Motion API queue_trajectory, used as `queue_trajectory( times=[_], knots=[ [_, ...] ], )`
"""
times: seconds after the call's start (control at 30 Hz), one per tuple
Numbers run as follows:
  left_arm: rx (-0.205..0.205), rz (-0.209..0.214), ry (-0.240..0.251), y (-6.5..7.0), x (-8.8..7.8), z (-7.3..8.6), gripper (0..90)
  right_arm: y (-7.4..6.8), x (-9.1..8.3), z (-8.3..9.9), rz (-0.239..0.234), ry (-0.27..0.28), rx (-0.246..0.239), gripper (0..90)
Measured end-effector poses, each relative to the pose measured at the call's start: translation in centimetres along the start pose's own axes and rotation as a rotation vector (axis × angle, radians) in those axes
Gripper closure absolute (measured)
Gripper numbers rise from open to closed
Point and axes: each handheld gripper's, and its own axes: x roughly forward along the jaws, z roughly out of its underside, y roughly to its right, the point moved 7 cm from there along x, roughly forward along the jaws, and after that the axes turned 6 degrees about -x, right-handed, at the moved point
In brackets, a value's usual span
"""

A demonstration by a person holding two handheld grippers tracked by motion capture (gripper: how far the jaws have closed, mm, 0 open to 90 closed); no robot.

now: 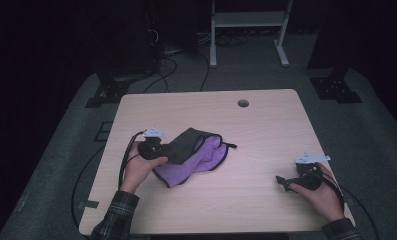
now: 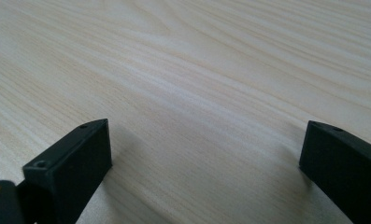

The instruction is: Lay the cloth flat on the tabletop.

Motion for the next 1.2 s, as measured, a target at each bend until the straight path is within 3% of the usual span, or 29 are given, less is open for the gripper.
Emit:
queue_trajectory(
  times=[0.1,0.23,0.27,0.3,0.37,0.43,0.47,0.5,0.53,0.57,0.67,0.7,0.73,0.77,0.83,0.87,0.93,1.0,1.03,1.07,1.17,1.2],
  knots=[
    [0.023,0.010,-0.037,0.7,0.9,0.7,47.7,0.0,0.0,0.0,-0.001,0.000,-0.001,1.6],
    [0.068,-0.034,-0.093,0.8,1.9,1.3,48.3,0.0,0.0,0.0,0.000,0.000,-0.001,1.6],
    [0.067,-0.045,-0.107,0.5,2.2,1.6,60.5,0.0,0.0,0.0,0.000,0.000,-0.001,1.5],
    [0.067,-0.045,-0.107,0.5,2.2,1.6,66.5,0.0,0.0,0.0,0.000,0.000,-0.001,1.5],
    [0.056,-0.055,-0.100,0.2,2.2,1.5,80.4,0.0,0.0,0.0,0.000,0.000,-0.001,1.5],
    [0.031,-0.047,-0.075,0.0,1.8,1.1,83.5,0.0,0.0,0.0,0.000,0.000,-0.001,1.5],
    [0.021,-0.056,-0.040,-0.3,1.2,0.3,84.7,0.0,0.0,0.0,0.000,0.000,-0.001,1.5],
    [0.021,-0.056,-0.040,-0.3,1.2,0.3,84.9,0.0,0.0,0.0,0.000,0.000,-0.001,1.5],
    [0.008,-0.071,0.011,-0.9,0.3,-0.7,84.9,0.0,0.0,0.0,0.000,0.000,-0.001,1.6],
    [0.008,-0.071,0.011,-0.9,0.3,-0.7,84.9,0.0,0.0,0.0,0.000,0.000,-0.001,1.6],
    [-0.021,-0.122,0.080,-2.6,-1.0,-1.9,84.9,0.1,0.0,0.0,0.003,0.001,0.000,1.6],
    [-0.030,-0.146,0.096,-3.4,-1.4,-2.2,84.9,0.1,0.0,0.0,0.003,0.000,0.001,1.6],
    [-0.058,-0.193,0.121,-5.2,-2.0,-2.5,84.9,0.1,0.0,0.0,0.003,0.001,0.001,1.5],
    [-0.058,-0.193,0.121,-5.2,-2.0,-2.5,84.9,0.1,0.0,0.0,0.003,0.001,0.001,1.5],
    [-0.089,-0.238,0.141,-7.0,-2.2,-2.5,84.8,0.1,0.0,0.0,0.004,0.001,0.003,1.6],
    [-0.115,-0.293,0.148,-8.7,-2.2,-2.1,83.6,0.1,0.0,0.0,0.005,0.000,0.005,1.6],
    [-0.127,-0.304,0.145,-9.3,-2.1,-1.8,80.4,0.1,0.0,0.0,0.006,0.002,0.007,3.0],
    [-0.167,-0.287,0.148,-10.2,-1.8,-0.9,71.1,0.1,-0.1,0.0,0.008,0.010,0.007,7.0],
    [-0.167,-0.287,0.148,-10.2,-1.8,-0.9,66.8,0.1,-0.1,0.0,0.008,0.010,0.007,7.0],
    [-0.176,-0.290,0.155,-10.3,-1.9,-0.7,61.6,0.2,-0.4,-0.2,0.005,0.020,0.002,23.0],
    [-0.168,-0.293,0.141,-10.2,-2.0,-0.6,54.3,0.1,-0.7,-0.4,-0.009,0.022,0.009,28.5],
    [-0.164,-0.304,0.133,-10.0,-2.1,-0.6,47.8,0.1,-1.0,-1.1,-0.012,0.054,0.016,34.7]
  ],
)
